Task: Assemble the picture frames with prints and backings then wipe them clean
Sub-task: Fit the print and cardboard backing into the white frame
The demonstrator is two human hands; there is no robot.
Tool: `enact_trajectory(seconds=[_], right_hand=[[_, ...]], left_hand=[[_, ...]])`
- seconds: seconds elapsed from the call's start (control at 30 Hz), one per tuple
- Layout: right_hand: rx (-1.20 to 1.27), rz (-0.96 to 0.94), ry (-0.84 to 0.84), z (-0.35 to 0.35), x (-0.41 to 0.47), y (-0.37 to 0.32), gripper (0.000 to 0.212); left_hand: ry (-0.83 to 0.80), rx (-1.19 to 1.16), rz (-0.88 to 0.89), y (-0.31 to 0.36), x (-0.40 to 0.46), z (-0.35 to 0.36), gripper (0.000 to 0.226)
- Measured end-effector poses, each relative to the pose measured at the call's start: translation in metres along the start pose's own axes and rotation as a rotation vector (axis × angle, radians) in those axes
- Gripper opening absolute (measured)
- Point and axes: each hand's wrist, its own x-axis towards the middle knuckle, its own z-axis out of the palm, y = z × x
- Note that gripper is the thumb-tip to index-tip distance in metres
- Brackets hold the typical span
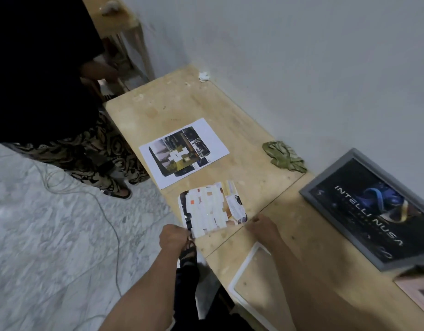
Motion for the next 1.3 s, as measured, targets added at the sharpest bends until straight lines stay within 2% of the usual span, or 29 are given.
enact_trajectory(seconds=[0.03, 0.13, 0.17, 0.27, 0.3, 0.37, 0.5, 0.53, 0.6, 0.67, 0.73, 0.8, 0.87, 1.0, 1.17, 1.3], right_hand=[[0.018, -0.001, 0.001, -0.001, -0.005, 0.002, 0.005], [0.098, 0.001, 0.020, -0.006, -0.013, 0.008, 0.033], [0.123, 0.018, 0.008, -0.008, -0.013, 0.009, 0.033], [0.177, 0.097, -0.066, -0.017, -0.015, 0.017, 0.007], [0.229, 0.127, -0.075, -0.021, -0.018, 0.019, 0.013], [0.439, 0.213, -0.087, -0.029, -0.025, 0.025, 0.018], [0.750, 0.218, -0.081, -0.047, -0.047, 0.050, 0.020], [0.813, 0.212, -0.055, -0.050, -0.053, 0.061, 0.027], [0.852, 0.195, -0.015, -0.056, -0.063, 0.082, 0.032], [0.794, 0.155, 0.054, -0.057, -0.073, 0.105, 0.020], [0.808, 0.206, 0.118, -0.055, -0.083, 0.132, 0.015], [0.842, 0.263, 0.142, -0.053, -0.097, 0.154, 0.020], [0.858, 0.307, 0.167, -0.049, -0.112, 0.172, 0.023], [0.914, 0.410, 0.190, -0.034, -0.139, 0.198, 0.013], [0.865, 0.473, 0.269, -0.013, -0.148, 0.221, 0.017], [0.838, 0.512, 0.239, -0.003, -0.148, 0.222, 0.013]], left_hand=[[-0.006, -0.021, 0.002, 0.001, -0.008, -0.001, 0.022], [-0.078, -0.185, 0.019, 0.018, -0.073, -0.015, 0.008], [-0.129, -0.236, 0.026, 0.019, -0.083, -0.019, 0.006], [-0.282, -0.298, 0.053, 0.012, -0.101, -0.029, 0.002], [-0.319, -0.296, 0.054, 0.009, -0.103, -0.032, 0.003], [-0.362, -0.250, 0.047, 0.005, -0.105, -0.034, 0.008], [-0.455, -0.172, 0.065, 0.008, -0.116, -0.020, 0.007], [-0.465, -0.157, 0.076, 0.011, -0.121, -0.014, 0.007], [-0.489, -0.142, 0.081, 0.014, -0.126, 0.000, 0.008], [-0.541, -0.090, 0.084, 0.016, -0.131, 0.014, 0.015], [-0.616, -0.001, 0.093, 0.017, -0.137, 0.028, 0.016], [-0.654, 0.069, 0.108, 0.017, -0.144, 0.042, 0.014], [-0.621, 0.149, 0.159, 0.018, -0.151, 0.056, 0.015], [-0.535, 0.241, 0.218, 0.017, -0.163, 0.078, 0.012], [-0.518, 0.342, 0.233, 0.006, -0.175, 0.089, 0.018], [-0.512, 0.433, 0.250, 0.002, -0.172, 0.084, 0.015]])
